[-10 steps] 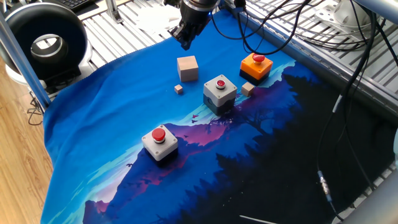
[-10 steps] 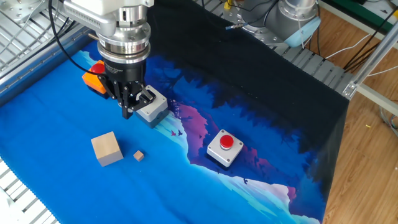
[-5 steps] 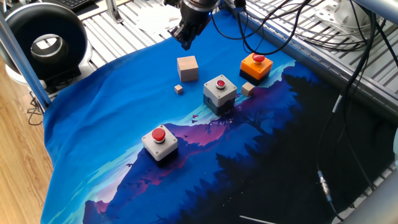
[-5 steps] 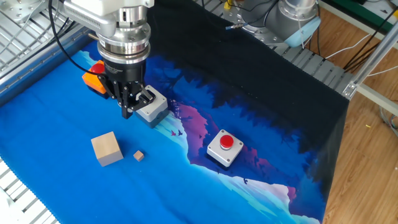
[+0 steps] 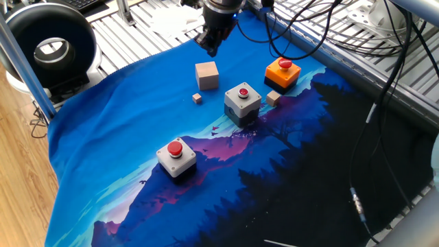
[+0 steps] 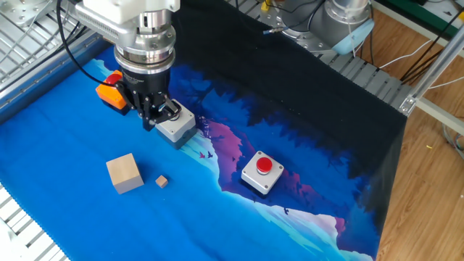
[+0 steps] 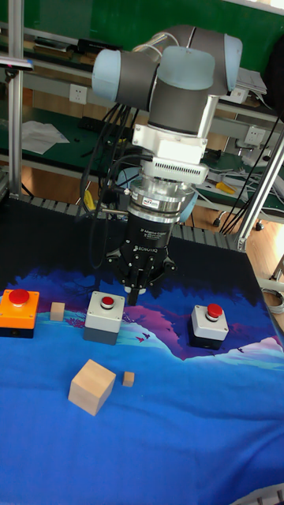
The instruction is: Press three buttons from left to right in sequence
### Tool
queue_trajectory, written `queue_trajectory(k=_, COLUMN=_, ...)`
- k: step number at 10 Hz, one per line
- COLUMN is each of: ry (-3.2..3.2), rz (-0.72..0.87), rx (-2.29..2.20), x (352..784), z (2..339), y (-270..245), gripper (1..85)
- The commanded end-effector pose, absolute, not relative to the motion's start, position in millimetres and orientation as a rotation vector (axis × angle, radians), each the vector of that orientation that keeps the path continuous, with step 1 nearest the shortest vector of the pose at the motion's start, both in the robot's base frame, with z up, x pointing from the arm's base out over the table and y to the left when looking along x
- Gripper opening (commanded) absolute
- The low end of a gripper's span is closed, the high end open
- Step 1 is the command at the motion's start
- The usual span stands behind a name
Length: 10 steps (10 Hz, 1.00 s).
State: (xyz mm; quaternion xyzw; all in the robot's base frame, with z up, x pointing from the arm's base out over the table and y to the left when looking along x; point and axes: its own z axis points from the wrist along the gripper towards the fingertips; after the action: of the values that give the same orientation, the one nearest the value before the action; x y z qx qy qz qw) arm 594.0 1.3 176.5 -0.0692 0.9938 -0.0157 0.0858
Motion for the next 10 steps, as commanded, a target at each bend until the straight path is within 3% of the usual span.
queue_trajectory(k=1, ry=3.065, rz=-0.028, rx=-0.326, x=566, z=167, y=3, gripper=1.0)
queue_trajectory(k=4, ry=2.999, rz=0.071, rx=-0.330, x=581, z=169, y=21, gripper=1.0)
queue_trajectory(k=9, ry=3.037, rz=-0.069, rx=-0.410, x=572, z=168, y=-3, gripper=1.0)
queue_trajectory(k=10, ry=3.058, rz=0.016, rx=-0.378, x=566, z=167, y=10, gripper=1.0)
